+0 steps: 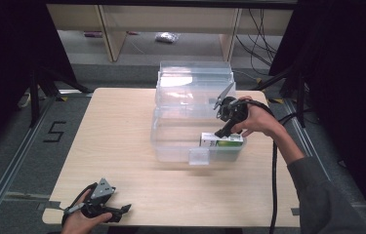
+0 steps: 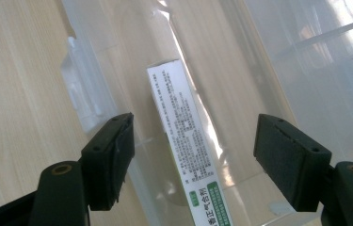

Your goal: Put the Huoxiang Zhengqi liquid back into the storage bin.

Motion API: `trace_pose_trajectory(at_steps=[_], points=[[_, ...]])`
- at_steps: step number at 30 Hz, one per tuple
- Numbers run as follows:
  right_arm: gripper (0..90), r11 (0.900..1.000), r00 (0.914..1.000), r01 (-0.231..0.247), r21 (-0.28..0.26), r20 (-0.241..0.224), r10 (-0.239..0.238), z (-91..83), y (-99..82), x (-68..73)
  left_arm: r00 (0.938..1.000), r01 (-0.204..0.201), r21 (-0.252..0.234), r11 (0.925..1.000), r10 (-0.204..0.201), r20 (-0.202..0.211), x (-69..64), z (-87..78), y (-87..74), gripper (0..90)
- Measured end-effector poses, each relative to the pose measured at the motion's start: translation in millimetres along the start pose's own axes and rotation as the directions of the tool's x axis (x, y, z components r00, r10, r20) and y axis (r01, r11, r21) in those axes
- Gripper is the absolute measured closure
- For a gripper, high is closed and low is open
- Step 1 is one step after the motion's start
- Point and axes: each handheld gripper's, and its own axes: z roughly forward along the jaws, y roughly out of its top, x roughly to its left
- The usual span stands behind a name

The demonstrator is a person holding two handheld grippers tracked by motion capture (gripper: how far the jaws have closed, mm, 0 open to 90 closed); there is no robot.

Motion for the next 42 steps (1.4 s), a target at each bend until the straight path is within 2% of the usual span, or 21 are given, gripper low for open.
trace_pose_trajectory(at_steps=[2,3,7,8,12,19,20,21,22,23,24,27,28,32,33,34,35,37,38,39,42], points=[[30.0,0.9999,1.0000,-0.007,-0.009,0.006,0.007,0.0,-0.4,0.2,0.9999,0.010,-0.007,0.9999,-0.010,-0.009,-0.3,0.7,-0.1,15.2],[28.7,0.9994,0.9996,-0.026,-0.024,0.006,0.026,0.5,-1.6,0.9,0.9999,0.009,-0.007,0.9999,-0.009,-0.005,-0.6,0.9,-0.1,15.2],[28.8,0.9994,0.9997,-0.023,-0.027,0.000,0.023,2.0,-2.5,3.5,0.9999,0.015,-0.013,0.9998,-0.015,-0.003,-1.0,1.0,-0.1,15.2],[28.4,0.9991,0.9998,-0.018,-0.038,0.012,0.018,1.8,-2.2,4.1,1.0000,-0.004,0.004,1.0000,0.004,0.003,-0.1,-0.3,0.1,15.2],[28.3,0.9958,0.9987,-0.050,-0.077,0.001,0.050,-0.8,-2.0,8.3,1.0000,-0.004,0.003,1.0000,0.004,0.002,0.1,-0.5,0.1,15.2],[27.5,0.9928,0.9982,-0.060,-0.104,-0.002,0.060,-0.3,-2.0,12.2,1.0000,-0.005,0.004,1.0000,0.005,0.003,-0.1,-0.3,0.2,15.2],[27.2,0.9907,0.9966,-0.082,-0.108,-0.003,0.082,-0.7,-2.3,13.6,1.0000,-0.005,0.004,1.0000,0.005,0.003,0.0,-0.3,0.1,15.2],[27.1,0.9910,0.9969,-0.079,-0.109,-0.001,0.079,-0.9,-2.3,13.6,0.9999,0.014,-0.011,0.9998,-0.014,-0.003,-1.0,1.0,0.0,15.2],[26.9,0.9908,0.9967,-0.081,-0.109,-0.001,0.081,-0.8,-2.4,14.7,1.0000,-0.009,0.007,0.9999,0.009,0.002,0.2,-0.5,0.2,15.2],[26.7,0.9906,0.9969,-0.078,-0.112,0.001,0.079,-1.0,-2.3,14.5,1.0000,-0.006,0.006,1.0000,0.006,0.002,-0.2,-0.5,0.2,15.2],[26.7,0.9887,0.9954,-0.095,-0.116,-0.001,0.095,-1.6,-2.5,16.0,1.0000,-0.007,0.008,0.9999,0.007,0.003,-0.3,-0.6,0.2,15.2],[26.5,0.9868,0.9957,-0.092,-0.134,-0.001,0.093,-2.7,-3.3,17.1,1.0000,-0.004,0.004,1.0000,0.004,0.003,0.0,-0.5,0.2,15.2],[26.3,0.9848,0.9939,-0.109,-0.136,0.005,0.110,-2.9,-3.9,19.0,1.0000,0.008,0.004,1.0000,-0.008,0.001,-0.9,-0.2,-0.1,15.2],[26.0,0.9782,0.9906,-0.135,-0.158,-0.002,0.137,-3.4,-7.7,24.0,0.9999,0.007,-0.007,0.9999,-0.007,-0.010,-0.5,1.6,-0.2,15.2],[25.9,0.9773,0.9914,-0.128,-0.169,0.007,0.131,-3.6,-9.2,23.8,0.9999,0.011,-0.008,0.9999,-0.011,-0.008,-0.7,0.9,-0.1,15.2],[25.9,0.9730,0.9890,-0.146,-0.179,0.000,0.148,-3.5,-11.2,26.1,0.9999,0.013,-0.007,0.9999,-0.013,-0.010,-0.8,0.8,-0.2,15.2],[25.9,0.9707,0.9881,-0.151,-0.187,0.000,0.154,-3.0,-12.5,27.3,1.0000,-0.006,0.005,1.0000,0.006,0.002,0.1,-0.5,0.1,15.2],[25.6,0.9638,0.9844,-0.173,-0.203,-0.004,0.176,-3.0,-16.1,31.0,1.0000,-0.006,0.005,1.0000,0.006,0.002,0.0,-0.6,0.1,15.2],[25.6,0.9646,0.9874,-0.155,-0.213,-0.002,0.158,-2.7,-17.5,30.1,1.0000,-0.005,0.004,1.0000,0.005,0.001,0.1,-0.6,0.1,15.2],[25.6,0.9608,0.9844,-0.172,-0.217,-0.003,0.176,-2.4,-19.3,31.0,1.0000,-0.005,0.004,1.0000,0.005,0.002,-0.1,-0.6,0.2,15.2],[25.3,0.9569,0.9845,-0.170,-0.235,0.000,0.175,-0.2,-25.8,31.1,1.0000,-0.003,0.005,1.0000,0.003,0.003,0.3,-0.7,0.0,15.2]])
